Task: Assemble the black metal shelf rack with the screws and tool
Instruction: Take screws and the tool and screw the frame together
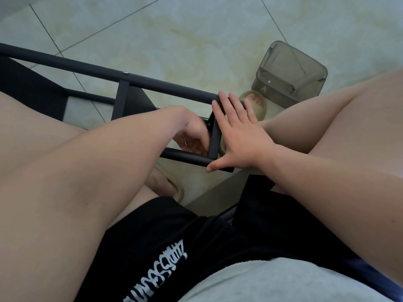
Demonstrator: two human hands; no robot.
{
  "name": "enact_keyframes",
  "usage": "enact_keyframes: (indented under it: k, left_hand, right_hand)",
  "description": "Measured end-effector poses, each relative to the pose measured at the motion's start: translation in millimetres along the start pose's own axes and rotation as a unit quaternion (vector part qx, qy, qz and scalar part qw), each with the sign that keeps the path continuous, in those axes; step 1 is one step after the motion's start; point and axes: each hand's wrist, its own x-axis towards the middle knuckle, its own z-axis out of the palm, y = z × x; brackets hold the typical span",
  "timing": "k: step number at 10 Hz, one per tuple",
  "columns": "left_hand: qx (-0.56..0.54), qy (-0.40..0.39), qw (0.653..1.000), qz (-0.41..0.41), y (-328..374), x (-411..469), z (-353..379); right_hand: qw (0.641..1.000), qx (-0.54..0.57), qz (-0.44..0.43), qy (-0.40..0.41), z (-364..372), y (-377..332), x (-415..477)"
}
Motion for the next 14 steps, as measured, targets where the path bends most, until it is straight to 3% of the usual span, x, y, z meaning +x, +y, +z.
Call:
enact_keyframes:
  k: [14]
  left_hand:
    - [0.042,0.013,0.999,0.005,3.4,0.8,-2.1]
  right_hand:
    - [1.0,0.0,0.001,0.003,1.5,0.6,1.2]
